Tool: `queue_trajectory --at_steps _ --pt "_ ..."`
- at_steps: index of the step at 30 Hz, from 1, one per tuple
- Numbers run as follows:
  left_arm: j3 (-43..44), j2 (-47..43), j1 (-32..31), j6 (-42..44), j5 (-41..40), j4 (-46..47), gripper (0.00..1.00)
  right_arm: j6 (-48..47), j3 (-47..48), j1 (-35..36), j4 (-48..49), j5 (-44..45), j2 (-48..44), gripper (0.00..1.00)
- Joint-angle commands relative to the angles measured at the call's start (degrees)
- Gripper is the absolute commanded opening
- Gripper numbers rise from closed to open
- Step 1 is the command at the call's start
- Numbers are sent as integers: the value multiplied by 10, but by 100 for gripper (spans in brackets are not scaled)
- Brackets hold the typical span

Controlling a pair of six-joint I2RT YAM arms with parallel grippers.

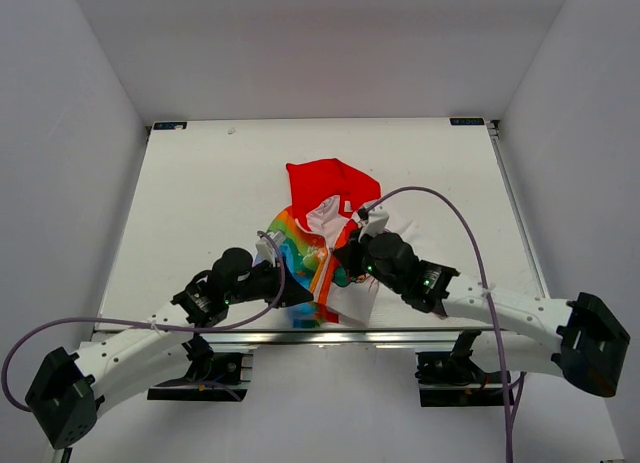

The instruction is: Zip up the jacket

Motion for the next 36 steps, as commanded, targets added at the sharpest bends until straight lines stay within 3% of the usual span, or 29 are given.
queue_trajectory --at_steps 1,7,17,24,26,30,34,35,36 --pt "-10 -29 -2 -6 77 -98 0 -3 56 -10 80 169 34 0" --pt "-43 -58 -4 -27 98 -145 0 -28 131 -32 109 263 143 0" --pt "-84 -78 -8 -62 131 -145 0 -38 305 -196 121 205 318 0" --pt "-88 -85 -8 -68 128 -160 0 -75 445 -264 119 159 437 0" --pt "-85 -82 -8 -67 119 -160 0 -101 448 -264 118 135 439 0" --pt "-77 -67 -8 -63 98 -154 0 -114 378 -264 125 -23 384 0" --pt "-39 -38 -8 -41 81 -177 0 -118 336 -264 96 -78 335 0" --pt "-27 -32 -8 -35 77 -196 6 -124 338 -264 63 -85 328 0" --pt "-14 -20 -8 -18 65 -210 18 -126 339 -264 49 -97 311 20"
